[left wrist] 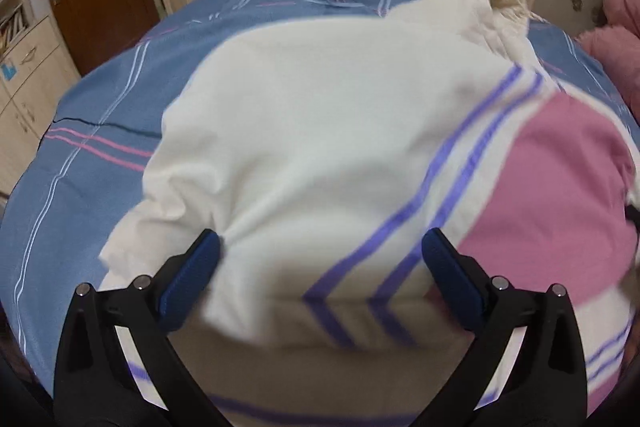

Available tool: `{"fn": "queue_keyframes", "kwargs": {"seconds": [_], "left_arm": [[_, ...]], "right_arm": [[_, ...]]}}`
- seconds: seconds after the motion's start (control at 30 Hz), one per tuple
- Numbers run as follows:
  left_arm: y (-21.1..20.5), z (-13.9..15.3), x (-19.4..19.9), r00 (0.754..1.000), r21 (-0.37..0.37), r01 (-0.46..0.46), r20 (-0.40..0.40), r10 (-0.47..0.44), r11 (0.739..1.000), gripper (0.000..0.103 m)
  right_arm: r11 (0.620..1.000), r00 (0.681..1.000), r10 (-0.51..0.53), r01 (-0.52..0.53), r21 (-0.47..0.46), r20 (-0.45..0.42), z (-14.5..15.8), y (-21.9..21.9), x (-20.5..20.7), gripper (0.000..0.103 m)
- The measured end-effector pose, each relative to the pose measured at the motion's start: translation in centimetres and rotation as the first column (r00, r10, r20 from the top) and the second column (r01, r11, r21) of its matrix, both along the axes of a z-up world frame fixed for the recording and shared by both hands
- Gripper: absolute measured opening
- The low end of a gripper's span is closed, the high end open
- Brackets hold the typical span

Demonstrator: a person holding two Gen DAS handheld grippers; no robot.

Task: Fold large clothes

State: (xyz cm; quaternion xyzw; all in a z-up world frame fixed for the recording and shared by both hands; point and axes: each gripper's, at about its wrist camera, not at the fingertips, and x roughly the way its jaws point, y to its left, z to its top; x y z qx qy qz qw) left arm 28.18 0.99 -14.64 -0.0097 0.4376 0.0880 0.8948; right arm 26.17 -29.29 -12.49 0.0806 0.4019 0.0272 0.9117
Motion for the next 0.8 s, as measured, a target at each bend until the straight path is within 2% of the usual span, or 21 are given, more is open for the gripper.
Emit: {"fn": "queue_keyframes", "kwargs": {"seconds": [0.07, 0.13, 0.23, 0.33, 0.37, 0.4, 0.47, 0.5, 0.53, 0.57, 0.67, 0.8], "left_arm": [[0.5, -0.8, -0.7, 1.000, -0.023, 0.028, 0.010, -0.027, 0.999, 0.101], [0.5, -0.6, -1.0, 1.000, -0.024, 0.014, 0.016, -0.013, 1.000, 0.101], [-0.8, 1.1, -2.1, 0.998, 0.019, -0.012, 0.056, 0.011, 1.000, 0.101], [-2.3, 2.7, -2.9, 0.988, 0.159, -0.008, 0.153, -0.016, 0.987, 0.101], [-2.2, 3.0, -2.6, 0.985, 0.211, -0.028, 0.171, -0.009, 0.977, 0.101], [-1.9, 2.9, -2.0, 0.988, 0.223, -0.041, 0.156, 0.006, 0.974, 0.101], [0.2, 1.0, 0.4, 0.998, 0.138, -0.061, 0.041, 0.056, 0.988, 0.101], [1.3, -0.7, 1.6, 0.998, 0.063, -0.054, -0.023, 0.055, 0.997, 0.101], [1.9, -1.7, 2.1, 0.999, 0.025, -0.043, -0.028, 0.044, 0.999, 0.101], [2.0, -2.2, 1.9, 0.999, 0.029, -0.030, 0.014, 0.030, 0.999, 0.101], [1.5, -2.1, 1.2, 0.999, 0.064, -0.022, 0.047, 0.019, 0.998, 0.101], [2.0, -2.1, 0.4, 0.997, 0.029, -0.012, 0.076, 0.010, 1.000, 0.101]], "right_arm": [[1.000, 1.000, 0.004, -0.004, -0.008, 0.001, 0.0, 0.2, -0.1, 0.102], [1.000, 1.000, 0.004, -0.004, -0.010, 0.002, 0.0, 0.2, 0.0, 0.102], [1.000, 1.000, 0.000, 0.000, 0.002, 0.003, 0.0, 0.0, 0.0, 0.102], [1.000, 1.000, -0.001, 0.001, -0.002, 0.001, 0.0, 0.1, 0.0, 0.102], [1.000, 1.000, -0.001, 0.001, -0.004, 0.002, 0.0, 0.1, 0.0, 0.102], [1.000, 1.000, -0.001, 0.001, -0.004, 0.001, -0.1, 0.1, 0.0, 0.102], [1.000, 1.000, -0.001, 0.001, -0.007, 0.000, 0.0, 0.2, 0.0, 0.102], [1.000, 1.000, 0.001, -0.001, -0.010, 0.000, -0.1, 0.3, 0.1, 0.102], [1.000, 1.000, 0.007, -0.007, -0.011, 0.001, -0.1, 0.4, 0.1, 0.102], [1.000, 1.000, 0.012, -0.012, -0.014, 0.004, -0.2, 0.5, 0.2, 0.102], [1.000, 0.999, 0.017, -0.017, 0.001, 0.032, -0.4, 0.2, -0.1, 0.102], [0.991, 0.996, 0.005, -0.017, 0.131, 0.092, -0.7, -1.7, -1.0, 0.102]]}}
